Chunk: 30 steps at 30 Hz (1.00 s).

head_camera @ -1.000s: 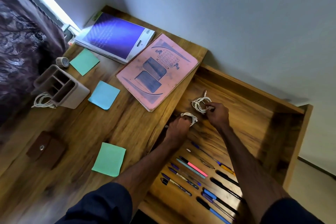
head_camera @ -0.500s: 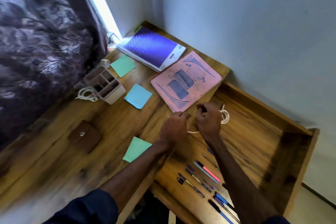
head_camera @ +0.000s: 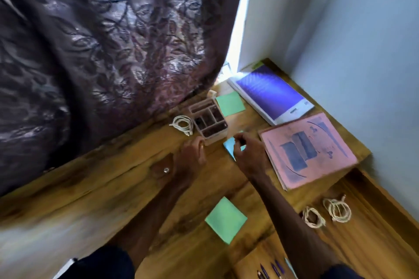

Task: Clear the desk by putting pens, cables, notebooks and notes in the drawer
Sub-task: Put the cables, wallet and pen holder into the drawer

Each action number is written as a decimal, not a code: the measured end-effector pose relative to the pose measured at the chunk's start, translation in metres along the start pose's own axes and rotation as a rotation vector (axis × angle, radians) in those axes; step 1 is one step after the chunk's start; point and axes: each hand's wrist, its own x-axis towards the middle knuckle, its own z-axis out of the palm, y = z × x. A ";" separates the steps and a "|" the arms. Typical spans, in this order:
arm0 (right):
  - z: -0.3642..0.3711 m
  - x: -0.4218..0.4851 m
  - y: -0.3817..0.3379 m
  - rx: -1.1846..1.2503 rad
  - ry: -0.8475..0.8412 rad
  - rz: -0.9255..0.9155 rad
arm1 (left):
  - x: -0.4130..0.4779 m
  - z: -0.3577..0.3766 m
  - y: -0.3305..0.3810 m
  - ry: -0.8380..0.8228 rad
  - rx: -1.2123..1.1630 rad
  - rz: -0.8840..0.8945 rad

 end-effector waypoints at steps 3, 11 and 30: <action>0.020 0.017 -0.019 0.002 0.002 -0.053 | 0.022 -0.016 -0.021 0.086 -0.014 -0.096; 0.034 0.053 -0.027 0.050 0.054 -0.054 | 0.086 -0.011 -0.056 -0.250 0.340 -0.042; 0.103 0.236 -0.007 -0.431 -0.572 -0.266 | 0.077 -0.044 -0.065 0.194 -0.028 -0.099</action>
